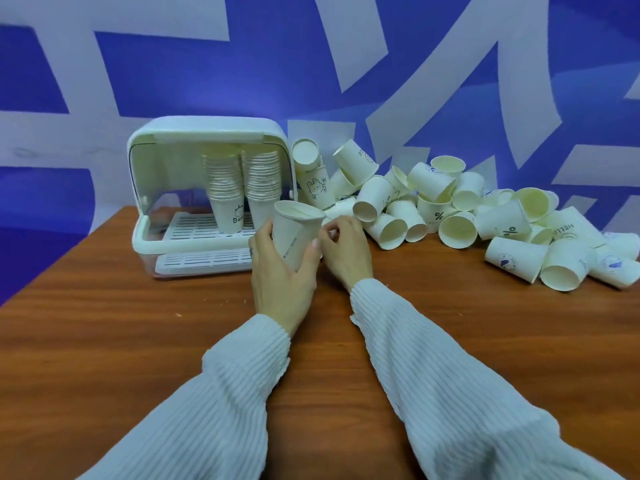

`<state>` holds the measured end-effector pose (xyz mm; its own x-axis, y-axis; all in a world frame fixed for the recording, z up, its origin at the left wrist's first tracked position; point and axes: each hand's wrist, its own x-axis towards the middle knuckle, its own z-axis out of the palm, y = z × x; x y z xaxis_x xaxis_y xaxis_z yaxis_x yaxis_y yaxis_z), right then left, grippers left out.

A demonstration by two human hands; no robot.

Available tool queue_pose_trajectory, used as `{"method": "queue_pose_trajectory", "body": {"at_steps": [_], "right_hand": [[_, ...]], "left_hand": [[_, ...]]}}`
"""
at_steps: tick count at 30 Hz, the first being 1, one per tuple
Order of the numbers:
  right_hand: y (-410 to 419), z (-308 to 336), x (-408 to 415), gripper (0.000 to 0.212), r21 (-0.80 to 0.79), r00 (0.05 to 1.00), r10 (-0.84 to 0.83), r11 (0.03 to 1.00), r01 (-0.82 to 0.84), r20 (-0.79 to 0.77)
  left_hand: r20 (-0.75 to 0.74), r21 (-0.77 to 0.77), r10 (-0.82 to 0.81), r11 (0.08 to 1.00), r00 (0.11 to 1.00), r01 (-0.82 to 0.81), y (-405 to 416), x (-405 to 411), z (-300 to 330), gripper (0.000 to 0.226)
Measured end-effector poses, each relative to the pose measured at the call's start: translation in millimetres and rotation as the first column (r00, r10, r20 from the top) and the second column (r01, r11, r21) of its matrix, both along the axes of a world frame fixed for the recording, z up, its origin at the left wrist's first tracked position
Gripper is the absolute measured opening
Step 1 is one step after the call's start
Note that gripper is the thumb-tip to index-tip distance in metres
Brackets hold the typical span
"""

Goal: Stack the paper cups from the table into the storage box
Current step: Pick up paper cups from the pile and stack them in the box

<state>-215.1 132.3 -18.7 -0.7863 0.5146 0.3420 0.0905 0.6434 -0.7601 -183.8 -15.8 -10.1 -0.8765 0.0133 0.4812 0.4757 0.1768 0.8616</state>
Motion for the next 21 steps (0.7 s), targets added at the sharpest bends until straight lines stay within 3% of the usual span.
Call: {"method": "queue_pose_trajectory", "body": {"at_steps": [2,6,8,9,12,14,17,21], "right_hand": [[0,0,1,0.032,-0.076,1.0,-0.002,0.997,0.0,-0.024],[3,1,4,0.076,-0.239,0.985,0.169,0.956,-0.167,-0.011],[4,1,5,0.082,-0.283,0.984,0.177,0.943,-0.175,-0.018],[4,1,6,0.074,-0.312,0.987,0.156,0.936,-0.162,-0.041],[7,-2,13,0.024,-0.429,0.988,0.016,0.899,-0.082,-0.155],[7,3,22,0.017,-0.48,0.969,-0.102,0.877,-0.02,-0.226],[-3,28,34,0.009,-0.433,0.878,-0.19,0.901,-0.022,-0.44],[-36,63,29,0.011,-0.171,0.842,0.03,0.975,-0.144,-0.538]], "left_hand": [[0.004,-0.001,-0.008,1.0,1.0,0.008,0,2,0,0.068],[0.025,-0.002,-0.022,1.0,0.999,0.022,0,4,2,0.068],[0.033,0.0,-0.025,1.0,0.999,0.025,0,3,1,0.069],[0.038,0.003,-0.022,1.0,0.999,0.022,0,2,0,0.069],[0.068,0.021,-0.011,1.0,0.998,0.01,-2,2,0,0.075],[0.08,0.059,-0.021,0.998,0.997,0.017,-5,3,6,0.078],[0.063,0.143,-0.001,0.99,0.998,-0.008,-18,-7,25,0.073],[0.064,0.269,0.135,0.952,0.989,-0.148,-50,-41,55,0.065]]}}
